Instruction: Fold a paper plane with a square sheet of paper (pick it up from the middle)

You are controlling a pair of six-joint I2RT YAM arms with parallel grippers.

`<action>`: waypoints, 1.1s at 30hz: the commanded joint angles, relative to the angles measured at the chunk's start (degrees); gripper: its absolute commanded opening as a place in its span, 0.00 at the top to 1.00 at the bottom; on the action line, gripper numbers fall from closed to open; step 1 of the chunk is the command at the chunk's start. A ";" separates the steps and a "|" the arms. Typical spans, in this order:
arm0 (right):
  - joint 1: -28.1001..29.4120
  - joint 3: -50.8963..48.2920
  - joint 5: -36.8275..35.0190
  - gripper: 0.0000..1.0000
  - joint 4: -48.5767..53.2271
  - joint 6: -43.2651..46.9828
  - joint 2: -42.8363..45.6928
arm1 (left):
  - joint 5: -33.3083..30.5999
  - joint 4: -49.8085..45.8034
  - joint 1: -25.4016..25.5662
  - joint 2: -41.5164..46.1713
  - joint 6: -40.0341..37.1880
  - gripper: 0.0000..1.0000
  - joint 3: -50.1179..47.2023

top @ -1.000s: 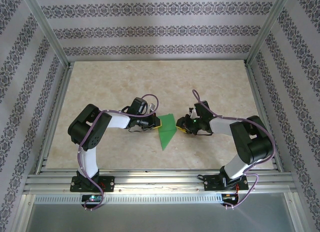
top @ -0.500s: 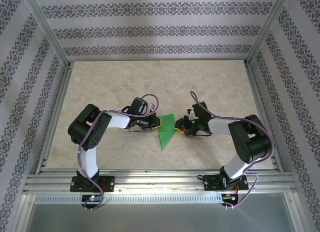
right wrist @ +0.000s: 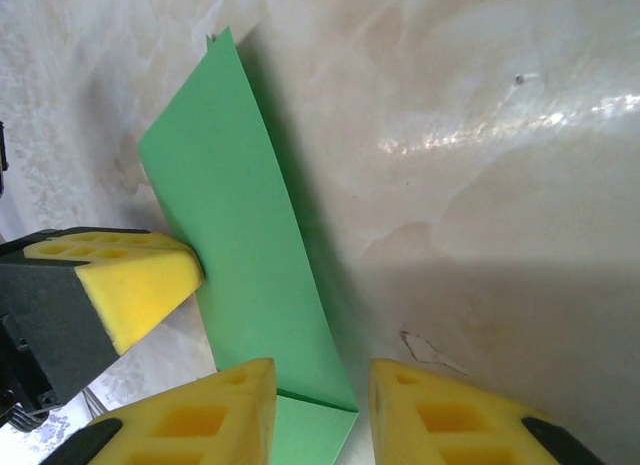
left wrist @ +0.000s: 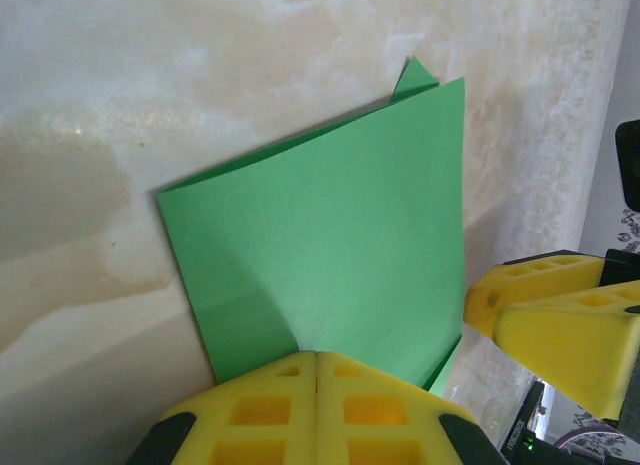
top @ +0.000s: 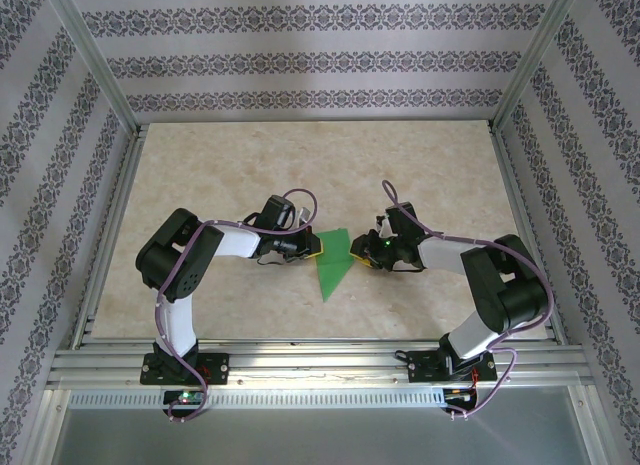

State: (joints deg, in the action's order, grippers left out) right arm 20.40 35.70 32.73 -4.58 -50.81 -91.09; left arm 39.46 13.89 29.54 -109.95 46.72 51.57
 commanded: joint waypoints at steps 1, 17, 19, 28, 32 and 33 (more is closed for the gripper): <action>0.12 -0.92 -0.22 0.70 -0.52 -0.52 -0.17 | 0.70 -2.91 0.44 -0.68 -0.11 1.00 -0.38; 0.02 3.30 9.40 0.71 -6.92 1.60 -5.30 | 2.12 -3.57 0.43 -1.29 -1.90 1.00 0.41; -0.81 4.77 11.90 0.72 -6.52 2.86 -7.37 | 2.51 -3.69 0.45 -1.62 -2.31 1.00 0.66; -1.42 11.41 16.27 0.77 -1.44 9.13 -12.85 | 2.64 -4.72 0.45 -1.84 -3.21 1.00 1.23; -2.18 13.02 16.44 0.76 1.08 11.27 -13.97 | 2.42 -5.44 0.44 -1.62 -3.62 1.00 1.51; -2.44 13.18 16.57 0.76 1.36 11.63 -14.16 | 2.43 -5.54 0.43 -1.66 -3.65 1.00 1.60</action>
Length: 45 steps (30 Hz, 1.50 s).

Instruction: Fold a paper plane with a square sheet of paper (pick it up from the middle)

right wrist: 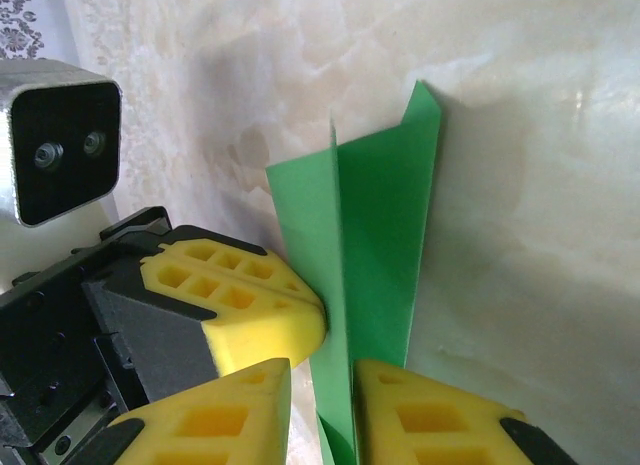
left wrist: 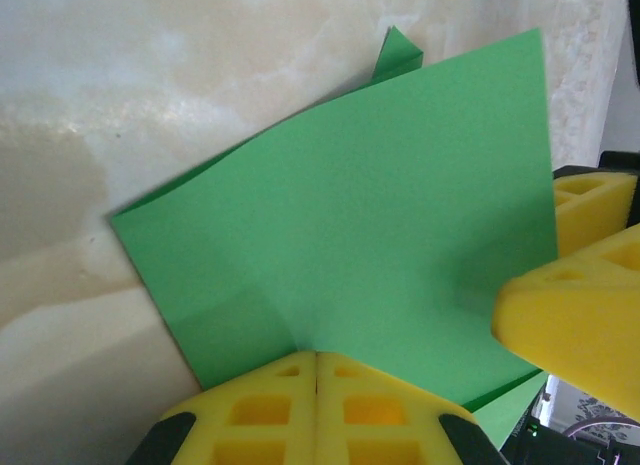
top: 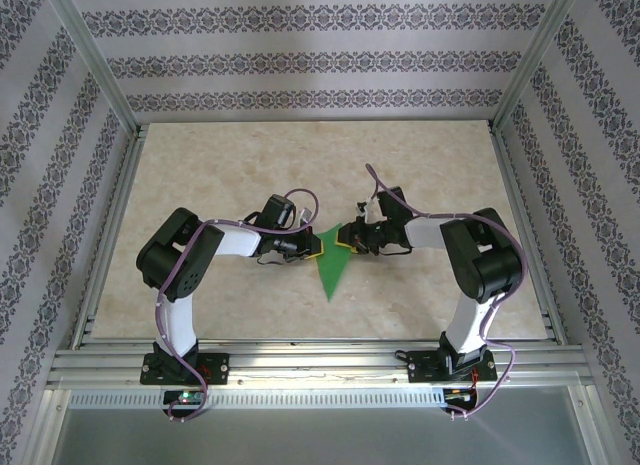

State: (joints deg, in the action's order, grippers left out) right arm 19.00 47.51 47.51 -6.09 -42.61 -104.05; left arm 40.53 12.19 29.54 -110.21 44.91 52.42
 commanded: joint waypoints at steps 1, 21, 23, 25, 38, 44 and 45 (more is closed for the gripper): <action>-1.32 1.70 1.99 0.76 3.33 3.82 -1.47 | 1.37 -3.89 0.43 -1.37 -1.89 1.00 0.84; 0.15 -0.93 -6.74 1.00 2.62 -6.49 5.15 | -3.19 -7.95 0.38 10.65 -4.27 0.77 -0.74; 1.56 -2.81 -11.54 1.00 1.13 -11.46 7.30 | -5.55 -9.92 0.40 13.97 -6.26 0.73 -1.35; 2.71 -4.79 -15.50 1.00 -1.41 -16.79 8.64 | -8.06 -13.57 0.46 15.79 -8.72 0.73 -1.05; 7.42 -17.48 -32.34 1.00 -19.59 -38.51 16.04 | -28.61 -14.60 14.15 27.21 -20.50 0.65 -11.18; 8.06 -17.00 -32.03 1.00 -19.00 -38.85 16.56 | -41.05 -19.95 23.54 24.28 -27.88 0.58 -7.47; 8.20 -17.09 -31.93 1.00 -19.30 -38.95 16.58 | -42.15 -20.53 24.03 23.20 -28.61 0.57 -6.47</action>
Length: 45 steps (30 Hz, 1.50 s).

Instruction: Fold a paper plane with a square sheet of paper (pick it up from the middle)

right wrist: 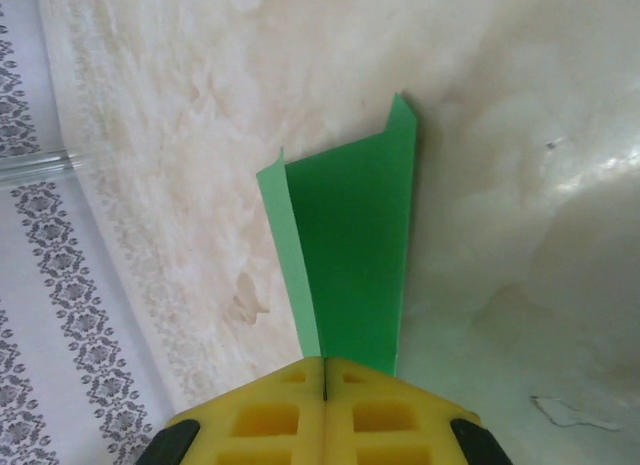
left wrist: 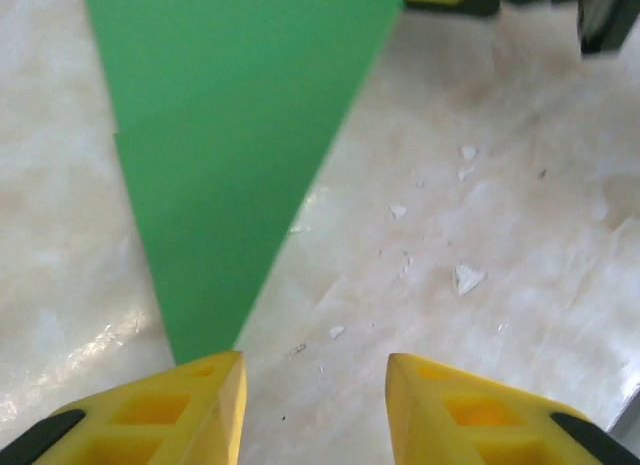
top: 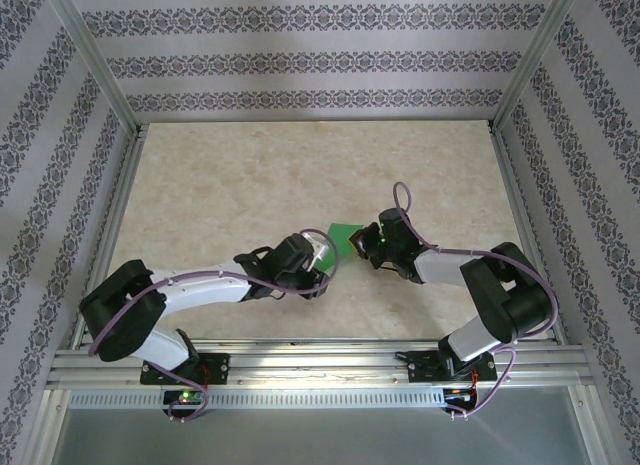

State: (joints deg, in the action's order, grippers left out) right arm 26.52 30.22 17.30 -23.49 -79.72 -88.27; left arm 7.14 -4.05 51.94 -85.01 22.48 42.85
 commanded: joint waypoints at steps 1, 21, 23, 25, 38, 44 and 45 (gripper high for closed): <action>0.80 0.11 -1.67 1.00 -2.30 -1.93 0.84 | -9.42 -4.55 1.69 -2.78 -6.58 0.57 3.77; 0.99 0.28 -1.41 1.00 -2.19 -2.01 1.46 | -16.27 -6.36 3.16 -12.32 -13.63 0.63 10.44; 0.99 0.27 -1.30 1.00 -2.23 -2.10 1.45 | -16.68 -6.61 3.34 -12.59 -14.08 0.64 11.01; 0.96 0.19 -1.06 1.00 -2.27 -2.18 1.50 | -16.97 -6.78 3.45 -12.81 -14.48 0.65 11.33; 0.83 0.11 -0.43 1.00 -2.75 -2.28 1.43 | -18.55 -8.56 3.95 -14.92 -15.02 0.75 12.69; 0.81 0.02 -0.07 1.00 -2.75 -2.11 1.34 | -19.00 -8.53 4.10 -14.81 -14.75 0.80 12.83; 0.80 0.02 -0.07 1.00 -2.79 -2.09 1.31 | -18.85 -8.56 4.13 -14.82 -14.75 0.81 12.80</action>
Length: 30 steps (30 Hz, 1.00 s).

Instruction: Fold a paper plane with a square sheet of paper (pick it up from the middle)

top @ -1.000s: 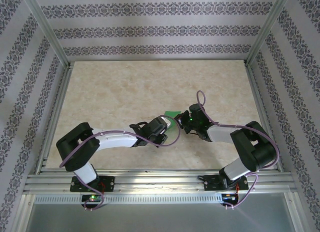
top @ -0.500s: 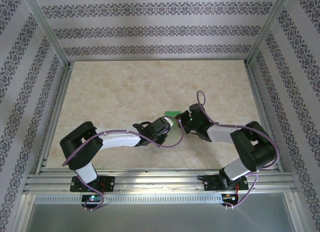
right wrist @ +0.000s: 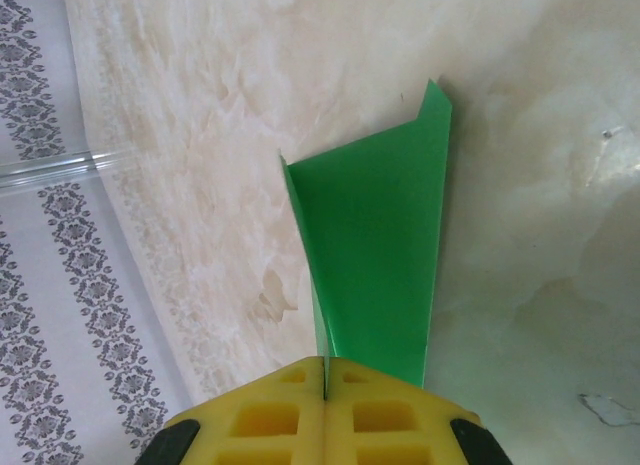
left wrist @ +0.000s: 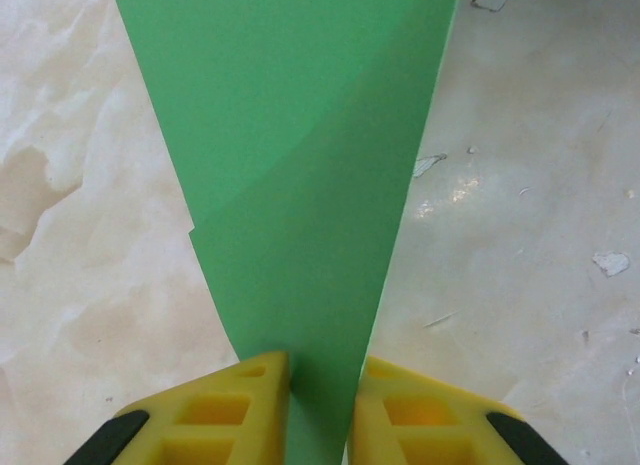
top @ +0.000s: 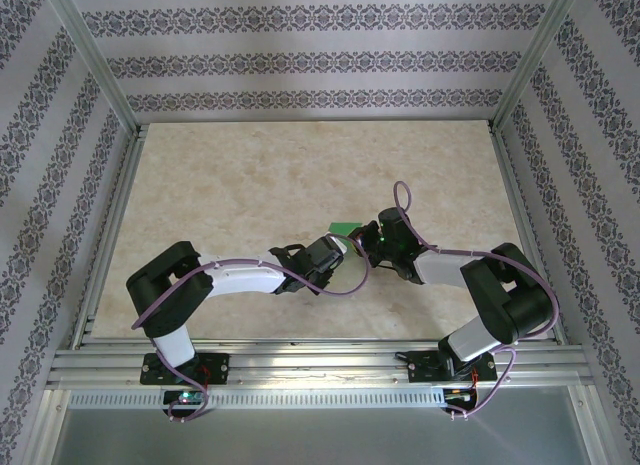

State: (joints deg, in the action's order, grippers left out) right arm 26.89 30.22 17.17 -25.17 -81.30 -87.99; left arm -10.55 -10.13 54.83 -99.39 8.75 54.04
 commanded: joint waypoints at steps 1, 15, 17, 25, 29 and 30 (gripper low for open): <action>0.44 0.02 0.12 1.00 -1.09 -0.53 0.92 | -1.07 -2.44 1.19 -0.45 -1.02 0.81 1.66; 0.11 0.02 0.82 1.00 -1.66 -0.62 -0.27 | -1.09 0.22 1.46 1.25 -0.58 0.73 0.62; 0.09 0.02 0.96 1.00 -1.88 -0.66 -0.42 | -1.18 0.27 1.57 1.26 -0.58 0.73 0.54; 0.00 -0.25 1.10 1.00 -1.99 -0.71 -0.39 | -3.42 1.92 2.43 3.76 -0.76 0.70 -0.77; -0.09 -0.33 1.11 1.00 -2.12 -0.78 -0.35 | -3.38 1.84 2.47 3.52 -0.85 0.71 -0.87; -0.11 -0.33 1.17 1.00 -2.25 -0.86 -0.31 | -3.26 1.60 2.47 3.17 -0.99 0.71 -0.65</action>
State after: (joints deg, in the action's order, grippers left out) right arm 26.87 30.22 17.61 -26.17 -81.32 -88.01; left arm -12.53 -9.39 56.58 -96.86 8.75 53.98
